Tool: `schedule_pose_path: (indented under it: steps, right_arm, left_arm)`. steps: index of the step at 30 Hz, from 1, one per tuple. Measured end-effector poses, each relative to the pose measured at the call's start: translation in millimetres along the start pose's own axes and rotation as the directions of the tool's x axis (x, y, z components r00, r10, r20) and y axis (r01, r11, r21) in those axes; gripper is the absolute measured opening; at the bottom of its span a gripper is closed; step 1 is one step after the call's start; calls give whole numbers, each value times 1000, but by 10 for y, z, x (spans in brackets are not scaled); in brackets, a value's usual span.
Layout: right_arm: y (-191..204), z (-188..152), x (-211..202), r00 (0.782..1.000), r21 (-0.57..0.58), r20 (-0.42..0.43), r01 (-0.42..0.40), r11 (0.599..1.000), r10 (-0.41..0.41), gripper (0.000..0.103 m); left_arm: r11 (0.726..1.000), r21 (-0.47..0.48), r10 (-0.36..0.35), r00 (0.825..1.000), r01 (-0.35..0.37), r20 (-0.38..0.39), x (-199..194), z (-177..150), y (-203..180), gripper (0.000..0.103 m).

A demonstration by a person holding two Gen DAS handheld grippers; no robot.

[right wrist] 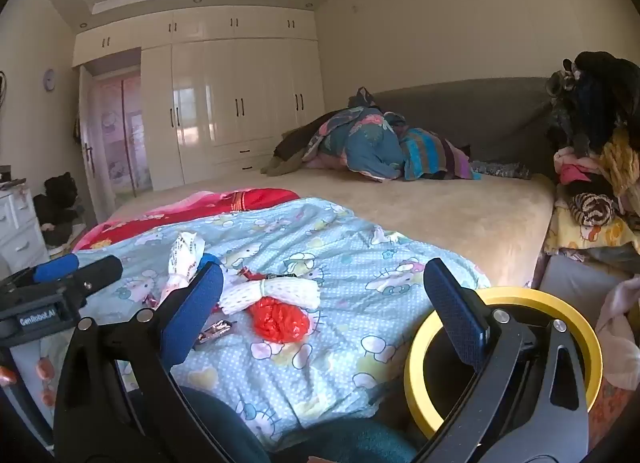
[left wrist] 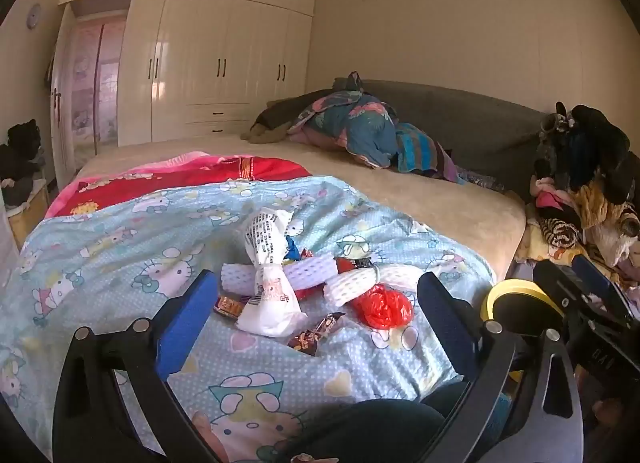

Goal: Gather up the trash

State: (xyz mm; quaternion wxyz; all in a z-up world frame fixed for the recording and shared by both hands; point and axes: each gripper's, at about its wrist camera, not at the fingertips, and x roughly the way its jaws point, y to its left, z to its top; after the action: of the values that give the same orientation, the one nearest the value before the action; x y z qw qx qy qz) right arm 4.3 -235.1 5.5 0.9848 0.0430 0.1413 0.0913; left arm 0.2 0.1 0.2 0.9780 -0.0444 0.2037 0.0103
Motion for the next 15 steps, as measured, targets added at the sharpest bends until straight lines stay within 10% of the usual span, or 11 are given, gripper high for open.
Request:
schedule_pose_path:
  steps: [15]
  right_arm:
    - [29,4,-27,1000,-19,6,-2,1000,2,93]
  left_arm:
    - [1000,-10,-11,1000,11,4,-31,-38,49,97]
